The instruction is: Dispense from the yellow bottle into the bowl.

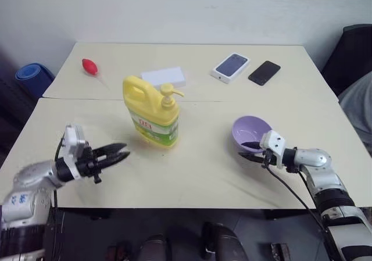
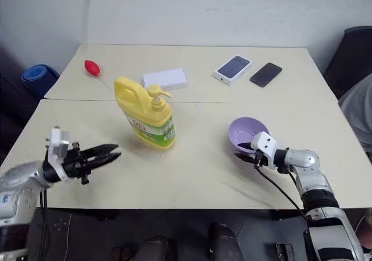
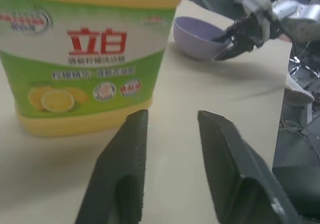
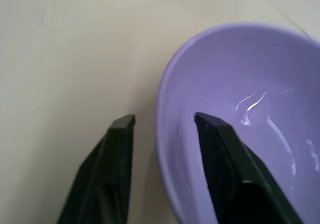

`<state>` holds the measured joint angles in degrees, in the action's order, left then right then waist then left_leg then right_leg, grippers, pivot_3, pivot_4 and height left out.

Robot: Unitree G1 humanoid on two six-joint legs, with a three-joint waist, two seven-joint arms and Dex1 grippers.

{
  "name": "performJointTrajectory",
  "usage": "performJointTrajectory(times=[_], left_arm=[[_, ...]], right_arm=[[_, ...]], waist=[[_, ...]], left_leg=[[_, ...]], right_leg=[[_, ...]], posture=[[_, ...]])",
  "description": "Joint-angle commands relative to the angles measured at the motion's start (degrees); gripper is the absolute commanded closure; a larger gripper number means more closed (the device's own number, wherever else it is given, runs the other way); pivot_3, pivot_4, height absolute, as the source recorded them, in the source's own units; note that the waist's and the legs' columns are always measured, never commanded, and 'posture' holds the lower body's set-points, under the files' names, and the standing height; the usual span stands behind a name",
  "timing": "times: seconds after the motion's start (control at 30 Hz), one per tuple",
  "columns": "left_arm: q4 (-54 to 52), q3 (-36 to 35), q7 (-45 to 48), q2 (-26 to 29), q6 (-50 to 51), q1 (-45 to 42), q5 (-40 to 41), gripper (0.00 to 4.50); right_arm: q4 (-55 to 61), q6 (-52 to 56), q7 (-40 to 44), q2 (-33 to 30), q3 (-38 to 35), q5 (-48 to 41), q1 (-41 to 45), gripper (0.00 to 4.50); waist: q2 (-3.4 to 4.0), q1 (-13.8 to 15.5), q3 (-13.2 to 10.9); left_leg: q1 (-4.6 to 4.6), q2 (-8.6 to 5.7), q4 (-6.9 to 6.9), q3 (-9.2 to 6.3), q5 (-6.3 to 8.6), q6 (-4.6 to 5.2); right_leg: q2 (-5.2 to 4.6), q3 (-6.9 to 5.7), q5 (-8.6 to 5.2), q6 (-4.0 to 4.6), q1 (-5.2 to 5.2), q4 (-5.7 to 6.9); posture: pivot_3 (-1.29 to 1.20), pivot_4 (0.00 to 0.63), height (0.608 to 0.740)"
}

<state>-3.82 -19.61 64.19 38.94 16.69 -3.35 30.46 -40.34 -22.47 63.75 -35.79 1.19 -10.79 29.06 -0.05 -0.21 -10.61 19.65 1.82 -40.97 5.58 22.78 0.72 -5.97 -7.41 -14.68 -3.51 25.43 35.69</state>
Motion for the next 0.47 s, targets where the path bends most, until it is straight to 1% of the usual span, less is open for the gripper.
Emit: performJointTrajectory(times=[0.03, 0.07, 0.13, 0.17, 0.23, 0.3, 0.33, 0.4, 0.47], left_arm=[[-2.76, -1.25, -3.26, -1.97, -9.30, 4.14, -4.42, 1.60], [-2.95, -1.24, -4.74, -2.64, -11.84, 5.63, -6.25, 1.27], [-3.76, -0.84, -6.20, -3.82, -16.16, 9.42, -8.89, 0.73], [-3.92, -0.60, -6.76, -4.41, -19.54, 11.37, -10.65, 0.71], [-3.86, -0.10, -7.87, -5.20, -23.20, 14.59, -12.78, 0.71], [-2.70, 0.51, -9.50, -6.27, -26.24, 16.90, -14.73, 0.71], [-1.88, 0.89, -9.88, -6.43, -27.41, 17.90, -15.56, 0.71], [0.93, 1.30, -10.81, -6.47, -29.73, 18.94, -17.28, 0.71], [2.66, 1.15, -13.16, -6.86, -30.03, 18.69, -18.07, 0.71]], right_arm=[[8.60, -1.54, 2.60, -2.75, -4.71, -5.12, -3.54, 1.23], [11.49, -1.29, 3.65, -3.53, -5.35, -6.13, -5.34, 0.84], [19.78, 1.23, 3.83, -4.31, -7.54, -9.78, -9.93, 0.22], [25.04, 4.10, 3.57, -4.63, -8.32, -12.02, -13.09, 0.03], [34.39, 7.88, 4.72, -5.49, -8.28, -15.02, -20.46, 0.03], [39.10, 6.73, 5.91, -5.41, -8.09, -15.07, -26.86, 0.03], [40.10, 6.90, 5.59, -5.15, -8.16, -14.78, -28.93, 0.03], [39.15, 3.09, 5.88, -4.64, -7.45, -11.84, -31.62, 0.03], [36.27, -2.93, 5.50, -3.50, -7.05, -8.83, -32.56, 0.03]], waist=[[0.08, 0.06, 0.04], [0.15, 0.10, 0.04], [0.16, 0.15, 0.04], [0.16, 0.13, 0.04], [0.15, 0.17, 0.03], [0.15, 0.35, 0.04], [0.15, 0.40, 0.04], [0.16, 0.30, 0.04], [0.16, 0.27, 0.04]], left_leg=[[-0.01, -0.01, 0.01, -0.01, 0.00, 0.00], [-0.01, -0.02, 0.02, 0.00, 0.01, 0.01], [-0.02, -0.03, 0.10, 0.00, 0.02, 0.04], [0.00, -0.02, 0.12, 0.00, 0.03, 0.04], [-0.05, -0.02, 0.18, 0.02, 0.05, 0.07], [-0.15, -0.03, 0.18, 0.02, 0.10, 0.11], [-0.28, -0.03, 0.19, 0.02, 0.13, 0.12], [-0.47, -0.03, 0.23, 0.05, 0.24, 0.23], [-0.51, -0.07, 0.23, 0.09, 0.27, 0.29]], right_leg=[[-0.07, 0.00, 0.00, 0.00, 0.00, 0.00], [-0.12, -0.01, 0.00, 0.00, 0.00, -0.01], [-0.18, -0.06, 0.00, 0.00, 0.00, -0.07], [-0.17, -0.09, 0.00, 0.00, 0.00, -0.10], [-0.18, -0.10, 0.00, 0.00, -0.02, -0.14], [-0.21, -0.08, -0.01, 0.01, -0.06, -0.25], [-0.22, -0.08, -0.01, 0.02, -0.17, -0.27], [-0.27, -0.07, -0.02, 0.04, -0.37, -0.34], [-0.32, -0.04, -0.02, 0.03, -0.37, -0.33]], posture=[[0.00, 0.150, 0.740], [0.00, 0.150, 0.740], [0.00, 0.150, 0.740], [0.00, 0.150, 0.740], [0.00, 0.150, 0.740], [0.00, 0.150, 0.740], [0.00, 0.150, 0.740], [0.00, 0.150, 0.740], [0.00, 0.150, 0.740]])
